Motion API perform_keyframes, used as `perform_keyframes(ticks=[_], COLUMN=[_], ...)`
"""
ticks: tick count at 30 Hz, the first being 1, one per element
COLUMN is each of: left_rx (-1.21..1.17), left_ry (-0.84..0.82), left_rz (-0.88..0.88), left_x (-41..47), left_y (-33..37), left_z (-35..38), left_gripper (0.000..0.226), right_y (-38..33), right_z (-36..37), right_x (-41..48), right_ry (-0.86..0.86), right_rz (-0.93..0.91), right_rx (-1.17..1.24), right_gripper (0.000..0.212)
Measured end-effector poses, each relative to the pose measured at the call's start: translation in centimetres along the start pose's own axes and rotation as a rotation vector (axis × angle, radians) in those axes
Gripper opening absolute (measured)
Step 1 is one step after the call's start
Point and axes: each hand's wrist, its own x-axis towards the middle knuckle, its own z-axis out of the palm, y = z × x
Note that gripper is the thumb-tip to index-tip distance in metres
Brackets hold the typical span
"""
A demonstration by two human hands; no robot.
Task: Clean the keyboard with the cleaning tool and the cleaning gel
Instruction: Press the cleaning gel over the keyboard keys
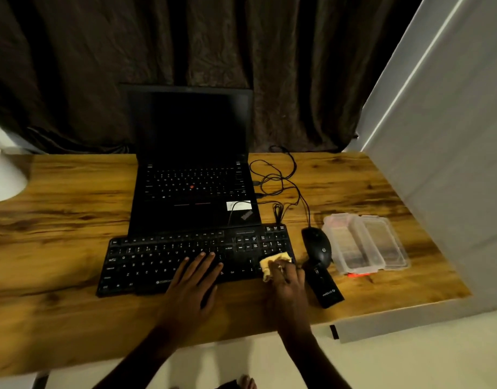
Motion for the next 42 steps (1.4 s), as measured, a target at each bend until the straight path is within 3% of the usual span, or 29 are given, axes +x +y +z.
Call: perform_keyframes(ticks=[3,8,14,20,25,31,34,38,42], left_rx=[-0.004,-0.012,-0.019,-0.024,-0.012,-0.021,-0.018,-0.044,-0.051], left_ry=[0.005,0.006,0.000,0.000,-0.006,-0.034,-0.047,-0.057,-0.083], left_rz=[-0.002,-0.006,-0.011,-0.005,-0.004,-0.016,-0.007,-0.021,-0.023], left_x=[0.0,0.0,-0.1,-0.2,-0.2,0.0,0.1,0.1,0.1], left_y=[0.1,0.4,0.0,0.0,0.0,0.0,-0.2,-0.2,-0.4], left_z=[-0.3,-0.6,0.0,-0.1,-0.4,-0.3,-0.3,-0.3,-0.1], left_gripper=[0.053,0.053,0.050,0.051,0.051,0.051,0.051,0.054,0.054], right_y=[0.6,1.5,-0.4,0.8,-1.5,0.0,-1.8,-0.6,-0.3], right_z=[-0.4,-1.3,-0.6,-1.1,-1.1,-1.2,-0.8,-0.5,-1.4], right_x=[0.3,0.6,0.9,1.9,2.1,3.2,3.1,2.8,3.3], right_ry=[-0.001,0.013,-0.059,-0.141,-0.156,-0.275,-0.296,-0.320,-0.236], right_rz=[-0.039,0.081,-0.020,0.184,0.059,0.331,0.244,0.206,0.340], right_rx=[-0.052,-0.099,-0.068,-0.138,-0.135,-0.156,-0.174,-0.197,-0.129], right_gripper=[0.052,0.061,0.053,0.047,0.044,0.061,0.057,0.075,0.045])
